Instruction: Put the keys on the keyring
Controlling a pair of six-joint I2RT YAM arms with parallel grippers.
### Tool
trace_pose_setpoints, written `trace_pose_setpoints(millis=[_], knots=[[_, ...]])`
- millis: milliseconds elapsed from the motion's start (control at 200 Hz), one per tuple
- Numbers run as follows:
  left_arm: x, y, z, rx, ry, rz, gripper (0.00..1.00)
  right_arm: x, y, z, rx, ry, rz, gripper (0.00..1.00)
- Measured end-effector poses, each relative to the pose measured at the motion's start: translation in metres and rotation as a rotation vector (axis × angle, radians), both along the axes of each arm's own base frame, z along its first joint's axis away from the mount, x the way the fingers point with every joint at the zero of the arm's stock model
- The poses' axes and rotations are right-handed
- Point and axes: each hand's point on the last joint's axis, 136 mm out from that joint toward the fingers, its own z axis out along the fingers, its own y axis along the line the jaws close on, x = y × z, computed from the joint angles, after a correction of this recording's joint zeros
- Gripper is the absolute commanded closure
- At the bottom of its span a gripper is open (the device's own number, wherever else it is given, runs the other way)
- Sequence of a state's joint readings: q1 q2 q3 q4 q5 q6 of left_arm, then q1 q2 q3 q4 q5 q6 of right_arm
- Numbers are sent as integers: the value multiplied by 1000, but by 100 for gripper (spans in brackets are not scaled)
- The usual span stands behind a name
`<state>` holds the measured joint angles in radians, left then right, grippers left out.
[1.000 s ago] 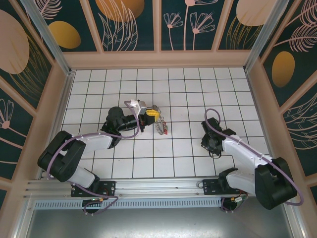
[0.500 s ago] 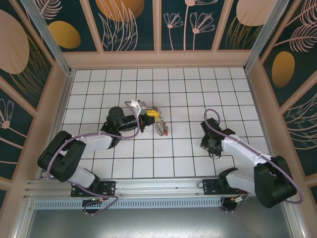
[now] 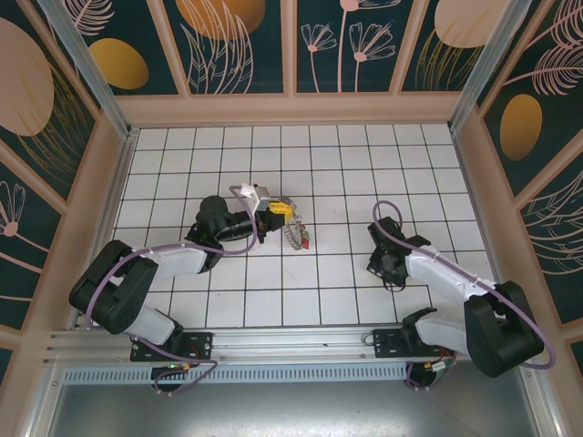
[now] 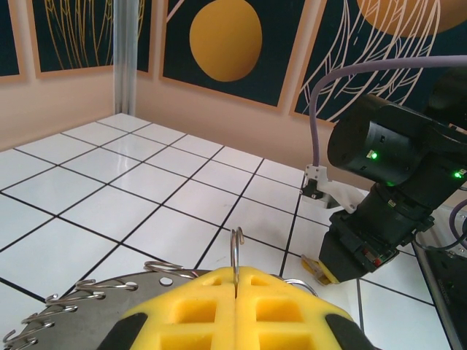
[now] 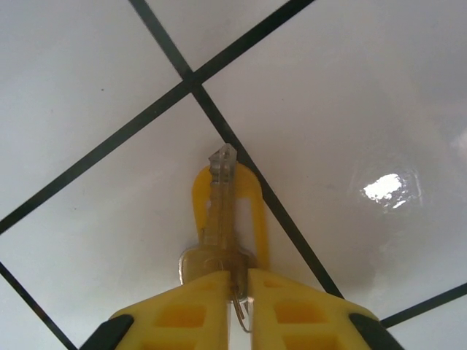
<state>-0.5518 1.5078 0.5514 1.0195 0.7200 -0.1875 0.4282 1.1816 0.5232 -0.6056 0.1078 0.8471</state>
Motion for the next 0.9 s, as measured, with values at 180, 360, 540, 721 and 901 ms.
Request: trace_pose_setpoints(millis=[180, 360, 540, 721, 901], knots=[[0, 0, 0, 0, 0, 2, 100, 10, 8, 1, -2, -3, 47, 94], [2, 1, 3, -1, -7, 16, 100, 32, 22, 2, -11, -12, 136, 95], [3, 2, 6, -4, -14, 26, 100, 53, 33, 3, -23, -33, 212, 90], [3, 3, 7, -6, -17, 31, 100, 55, 33, 2, -32, -35, 242, 84], [3, 3, 8, -6, -17, 30, 100, 52, 32, 2, -38, -25, 255, 76]])
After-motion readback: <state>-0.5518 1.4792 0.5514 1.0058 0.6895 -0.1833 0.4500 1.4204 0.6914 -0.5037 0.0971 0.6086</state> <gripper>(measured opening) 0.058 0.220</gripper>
